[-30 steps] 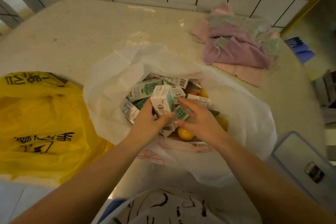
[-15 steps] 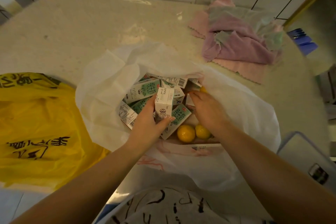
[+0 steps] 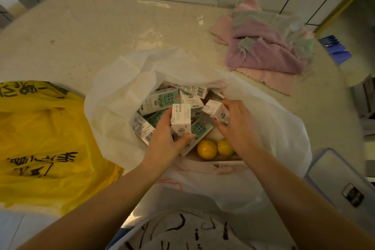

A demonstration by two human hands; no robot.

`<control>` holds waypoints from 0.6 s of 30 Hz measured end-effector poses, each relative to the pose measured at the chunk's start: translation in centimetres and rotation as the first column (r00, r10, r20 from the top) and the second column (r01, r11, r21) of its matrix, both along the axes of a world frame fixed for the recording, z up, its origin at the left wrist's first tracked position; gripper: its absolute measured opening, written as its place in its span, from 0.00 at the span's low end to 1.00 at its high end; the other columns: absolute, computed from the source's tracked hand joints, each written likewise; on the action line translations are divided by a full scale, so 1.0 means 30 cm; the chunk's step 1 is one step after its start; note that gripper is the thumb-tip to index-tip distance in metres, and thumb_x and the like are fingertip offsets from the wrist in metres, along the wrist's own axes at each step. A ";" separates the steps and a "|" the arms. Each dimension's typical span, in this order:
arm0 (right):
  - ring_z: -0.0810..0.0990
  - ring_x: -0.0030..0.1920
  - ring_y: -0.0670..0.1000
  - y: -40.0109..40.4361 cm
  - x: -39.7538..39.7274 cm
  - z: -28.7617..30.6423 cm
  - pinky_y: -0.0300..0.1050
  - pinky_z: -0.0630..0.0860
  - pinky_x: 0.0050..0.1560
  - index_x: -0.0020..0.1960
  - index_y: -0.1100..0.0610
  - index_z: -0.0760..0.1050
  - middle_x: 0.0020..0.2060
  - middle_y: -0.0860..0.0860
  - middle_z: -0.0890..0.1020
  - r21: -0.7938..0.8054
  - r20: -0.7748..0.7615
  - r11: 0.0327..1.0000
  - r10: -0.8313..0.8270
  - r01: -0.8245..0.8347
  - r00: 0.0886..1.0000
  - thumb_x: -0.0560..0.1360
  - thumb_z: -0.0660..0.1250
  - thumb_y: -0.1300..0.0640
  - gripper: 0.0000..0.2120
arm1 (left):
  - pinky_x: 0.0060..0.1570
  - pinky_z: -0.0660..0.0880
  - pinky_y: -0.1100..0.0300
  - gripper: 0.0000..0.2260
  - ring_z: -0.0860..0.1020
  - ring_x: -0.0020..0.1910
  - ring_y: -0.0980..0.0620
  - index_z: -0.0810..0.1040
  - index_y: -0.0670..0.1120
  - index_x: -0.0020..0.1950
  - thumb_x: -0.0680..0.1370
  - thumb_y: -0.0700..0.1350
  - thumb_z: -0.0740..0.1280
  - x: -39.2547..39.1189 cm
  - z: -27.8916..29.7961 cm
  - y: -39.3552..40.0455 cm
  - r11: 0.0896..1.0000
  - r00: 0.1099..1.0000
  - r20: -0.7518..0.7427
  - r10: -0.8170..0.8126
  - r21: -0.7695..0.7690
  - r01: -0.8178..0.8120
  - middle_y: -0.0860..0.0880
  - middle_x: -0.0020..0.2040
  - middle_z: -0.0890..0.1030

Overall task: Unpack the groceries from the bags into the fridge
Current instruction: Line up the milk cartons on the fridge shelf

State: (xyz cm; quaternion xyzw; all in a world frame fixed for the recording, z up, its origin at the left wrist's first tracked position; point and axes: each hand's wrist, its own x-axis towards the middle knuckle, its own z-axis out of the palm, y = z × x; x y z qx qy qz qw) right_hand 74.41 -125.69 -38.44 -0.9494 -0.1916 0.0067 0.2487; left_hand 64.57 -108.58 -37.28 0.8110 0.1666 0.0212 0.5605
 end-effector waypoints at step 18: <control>0.73 0.62 0.38 0.054 -0.119 0.033 0.47 0.76 0.59 0.57 0.38 0.63 0.60 0.36 0.73 0.543 -0.441 0.831 0.161 0.120 0.883 0.66 0.76 0.60 0.32 | 0.48 0.64 0.79 0.32 0.65 0.56 0.68 0.62 0.56 0.65 0.68 0.45 0.76 -0.032 -0.024 -0.017 0.992 1.000 0.008 -0.012 0.122 0.011 0.61 0.57 0.68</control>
